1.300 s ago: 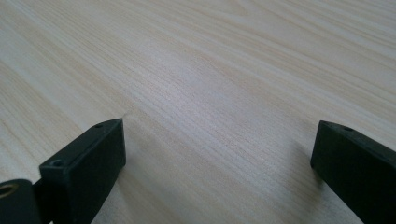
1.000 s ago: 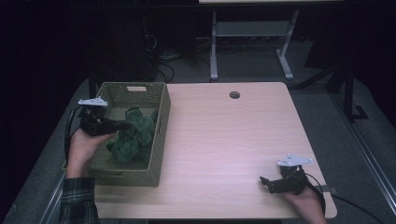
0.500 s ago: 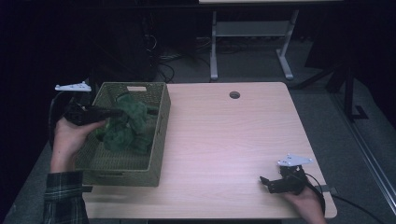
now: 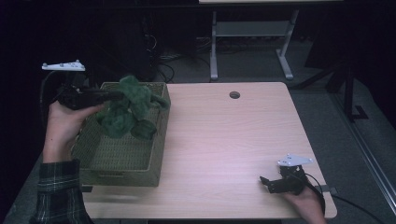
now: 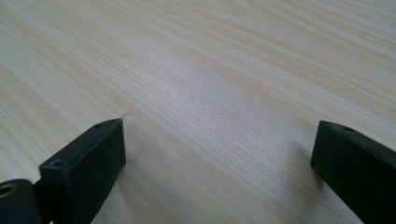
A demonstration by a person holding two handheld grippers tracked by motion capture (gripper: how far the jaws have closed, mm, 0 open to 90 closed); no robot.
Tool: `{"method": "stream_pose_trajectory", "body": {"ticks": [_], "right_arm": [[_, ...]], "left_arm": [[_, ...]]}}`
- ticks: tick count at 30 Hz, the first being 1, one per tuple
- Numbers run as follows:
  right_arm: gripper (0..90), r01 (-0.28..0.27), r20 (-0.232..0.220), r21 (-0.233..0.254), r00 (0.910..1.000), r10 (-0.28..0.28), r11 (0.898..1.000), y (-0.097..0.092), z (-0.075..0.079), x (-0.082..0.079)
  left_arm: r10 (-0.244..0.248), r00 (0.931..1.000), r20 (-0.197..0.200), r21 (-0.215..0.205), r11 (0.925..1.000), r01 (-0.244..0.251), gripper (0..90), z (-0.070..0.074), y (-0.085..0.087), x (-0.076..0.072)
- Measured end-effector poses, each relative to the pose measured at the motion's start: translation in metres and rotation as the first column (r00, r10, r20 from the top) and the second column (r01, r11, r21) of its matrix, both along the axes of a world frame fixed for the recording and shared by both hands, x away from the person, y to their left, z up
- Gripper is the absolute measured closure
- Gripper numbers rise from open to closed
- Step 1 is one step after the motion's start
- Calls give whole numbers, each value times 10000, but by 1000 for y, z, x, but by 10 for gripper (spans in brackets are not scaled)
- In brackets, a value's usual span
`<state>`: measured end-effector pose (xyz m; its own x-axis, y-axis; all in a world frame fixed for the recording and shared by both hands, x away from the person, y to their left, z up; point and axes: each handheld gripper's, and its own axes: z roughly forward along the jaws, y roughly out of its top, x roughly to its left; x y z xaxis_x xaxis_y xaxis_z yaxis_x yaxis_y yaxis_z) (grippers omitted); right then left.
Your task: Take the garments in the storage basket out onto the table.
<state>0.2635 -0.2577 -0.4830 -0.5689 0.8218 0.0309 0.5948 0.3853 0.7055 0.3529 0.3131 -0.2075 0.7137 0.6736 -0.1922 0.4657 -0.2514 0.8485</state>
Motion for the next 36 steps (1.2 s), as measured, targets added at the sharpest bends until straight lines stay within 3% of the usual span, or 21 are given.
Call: {"method": "stream_pose_trajectory", "body": {"ticks": [8, 10, 11, 17, 26, 36], "right_arm": [[29, -3, 2, -1, 10000, 3, 10000, 0, 0, 0], [29, -2, 2, -2, 10000, 2, 10000, 0, 0, 0], [29, -4, 4, -3, 10000, 4, 10000, 0, 0, 0], [29, -17, 14, -7, 10000, 17, 10000, 0, 0, 0], [29, 29, 0, 7, 10000, -29, 10000, 0, 0, 0], [29, 53, -46, 24, 10000, -53, 10000, 0, 0, 0]], "left_arm": [[-601, 9974, 386, -270, 9978, 611, 853, 17, -29, -1], [-601, 9974, 386, -270, 9978, 611, 853, 17, -29, -1], [-722, 9964, 451, -322, 9968, 737, 853, 19, -42, -1], [-996, 9938, 504, -274, 9945, 1010, 852, 19, -65, 1], [-1465, 9884, 406, -258, 9887, 1476, 852, 13, -106, 5], [-2061, 9780, 331, -533, 9768, 2076, 852, -4, -151, 4]]}}
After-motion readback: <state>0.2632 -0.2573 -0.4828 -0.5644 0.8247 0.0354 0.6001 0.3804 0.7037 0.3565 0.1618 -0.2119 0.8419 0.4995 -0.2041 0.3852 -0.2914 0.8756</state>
